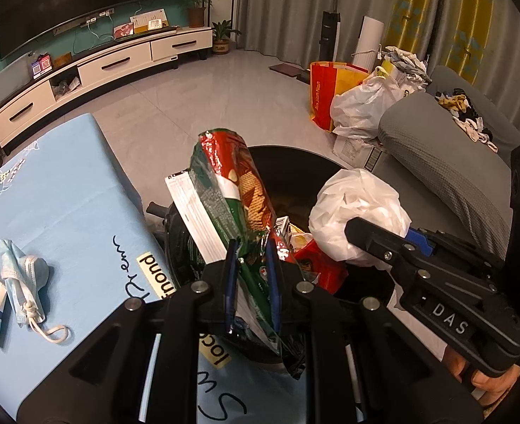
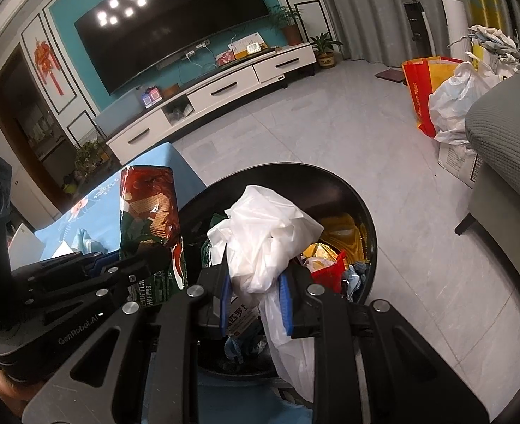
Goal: Collect trash
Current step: 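Open both tools to drop the bag and wrapper into the bin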
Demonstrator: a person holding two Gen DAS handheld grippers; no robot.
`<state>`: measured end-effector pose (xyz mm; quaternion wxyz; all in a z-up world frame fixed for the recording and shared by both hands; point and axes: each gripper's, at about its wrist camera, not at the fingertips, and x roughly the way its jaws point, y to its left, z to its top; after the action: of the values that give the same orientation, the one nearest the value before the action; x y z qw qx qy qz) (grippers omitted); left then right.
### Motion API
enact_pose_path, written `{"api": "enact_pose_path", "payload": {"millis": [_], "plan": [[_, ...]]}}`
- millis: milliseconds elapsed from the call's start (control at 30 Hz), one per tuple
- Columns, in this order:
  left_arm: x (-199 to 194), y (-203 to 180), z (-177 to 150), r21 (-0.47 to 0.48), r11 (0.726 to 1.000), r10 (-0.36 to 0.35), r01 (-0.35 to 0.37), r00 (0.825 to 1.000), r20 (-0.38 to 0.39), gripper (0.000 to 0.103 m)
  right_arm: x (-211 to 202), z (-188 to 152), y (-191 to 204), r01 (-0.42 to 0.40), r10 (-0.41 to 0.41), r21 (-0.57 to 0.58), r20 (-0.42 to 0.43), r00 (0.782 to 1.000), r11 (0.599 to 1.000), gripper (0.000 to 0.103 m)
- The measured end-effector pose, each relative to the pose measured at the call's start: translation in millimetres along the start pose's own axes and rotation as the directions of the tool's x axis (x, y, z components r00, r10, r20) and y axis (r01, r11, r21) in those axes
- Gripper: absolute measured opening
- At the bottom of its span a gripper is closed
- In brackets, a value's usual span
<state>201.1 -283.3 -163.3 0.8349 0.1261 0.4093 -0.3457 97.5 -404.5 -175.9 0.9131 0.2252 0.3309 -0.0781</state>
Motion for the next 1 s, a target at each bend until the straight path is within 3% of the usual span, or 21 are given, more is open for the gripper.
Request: {"api": "enact_pose_path", "payload": {"millis": [700,900,1000], "plan": [[16,-1,-3,-0.01,1.0,0.007,-0.008,0.999,-0.034,0.017,14,4,1,0.013,-0.014,-0.002,-0.028,1.0,1.0,0.028],[15,2,-3,-0.013,1.0,0.009,-0.01,0.999,-0.034,0.019,15,4,-2,0.022,-0.022,0.006,-0.031,0.999,1.0,0.032],[15,2,-3,-0.016,1.0,0.008,-0.008,0.999,-0.031,0.024,17,5,-4,0.021,-0.02,0.018,-0.036,0.999,1.0,0.039]]}}
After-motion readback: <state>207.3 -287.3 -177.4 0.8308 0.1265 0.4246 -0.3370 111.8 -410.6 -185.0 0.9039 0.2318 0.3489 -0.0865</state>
